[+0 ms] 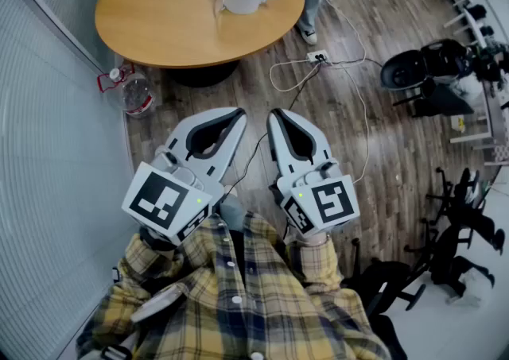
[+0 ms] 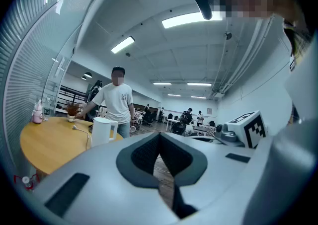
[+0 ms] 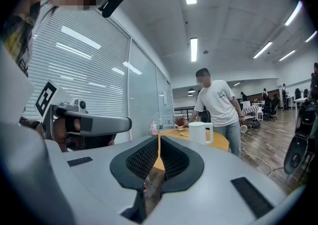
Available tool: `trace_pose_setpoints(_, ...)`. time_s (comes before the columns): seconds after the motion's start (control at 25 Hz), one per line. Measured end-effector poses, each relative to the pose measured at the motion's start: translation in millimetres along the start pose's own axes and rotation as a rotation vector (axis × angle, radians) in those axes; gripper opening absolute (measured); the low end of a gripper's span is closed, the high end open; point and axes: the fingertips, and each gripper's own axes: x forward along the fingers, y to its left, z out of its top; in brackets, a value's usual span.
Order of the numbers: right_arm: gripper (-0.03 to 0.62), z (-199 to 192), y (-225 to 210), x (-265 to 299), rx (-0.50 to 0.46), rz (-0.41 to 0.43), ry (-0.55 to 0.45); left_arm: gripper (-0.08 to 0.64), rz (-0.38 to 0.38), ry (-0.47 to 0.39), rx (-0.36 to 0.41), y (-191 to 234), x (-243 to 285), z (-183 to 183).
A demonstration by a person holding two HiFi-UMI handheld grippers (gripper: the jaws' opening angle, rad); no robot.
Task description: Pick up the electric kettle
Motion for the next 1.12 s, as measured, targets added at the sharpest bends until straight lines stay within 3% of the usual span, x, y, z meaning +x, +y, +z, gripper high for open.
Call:
trace_pose_setpoints(0.6,0.040,-0.7,8.6,0.5,0.005,0.004,-0.004,0.003,0.009,0.001,0.005,2.6,-7.6,-0.5)
trace_pose_setpoints(1.12,0.040,-9.5,-28.2,-8.6,0.016,0.007,0.003,0.003,0.044,0.007,0.013,-1.3,23.2,-8.4)
